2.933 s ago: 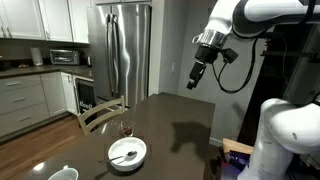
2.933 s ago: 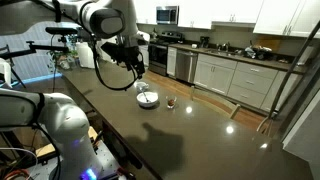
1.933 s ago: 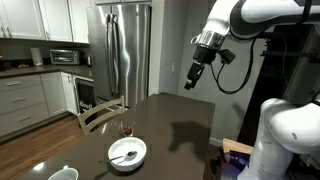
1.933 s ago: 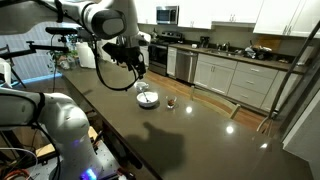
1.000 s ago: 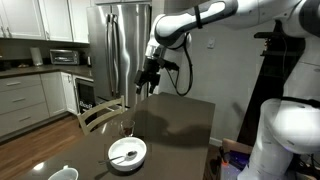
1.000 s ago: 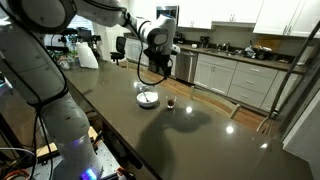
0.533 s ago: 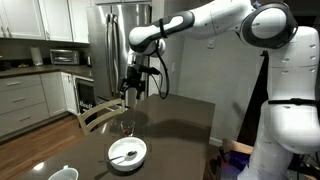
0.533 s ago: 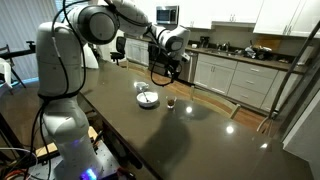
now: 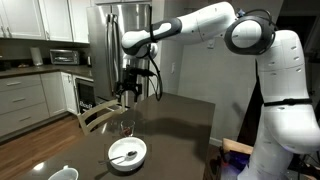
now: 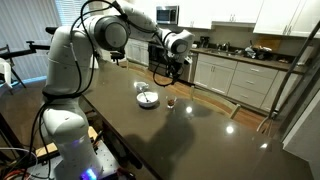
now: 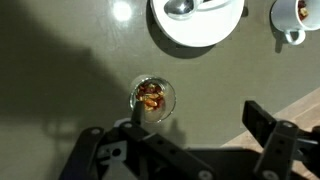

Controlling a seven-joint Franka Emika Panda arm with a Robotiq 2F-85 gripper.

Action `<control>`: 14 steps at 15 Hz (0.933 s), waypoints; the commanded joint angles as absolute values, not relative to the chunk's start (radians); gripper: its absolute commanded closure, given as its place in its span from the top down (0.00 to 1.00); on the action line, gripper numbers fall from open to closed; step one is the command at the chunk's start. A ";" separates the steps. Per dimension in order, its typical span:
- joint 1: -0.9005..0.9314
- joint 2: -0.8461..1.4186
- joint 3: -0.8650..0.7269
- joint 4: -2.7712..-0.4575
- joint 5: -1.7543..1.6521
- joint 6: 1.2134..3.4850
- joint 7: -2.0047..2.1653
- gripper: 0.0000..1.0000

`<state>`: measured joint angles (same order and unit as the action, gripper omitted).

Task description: Pour the contents of the glass cup into the bowl

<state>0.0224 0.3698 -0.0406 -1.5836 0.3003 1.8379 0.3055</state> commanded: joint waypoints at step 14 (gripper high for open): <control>-0.008 0.528 -0.085 -1.523 0.338 1.842 0.685 1.00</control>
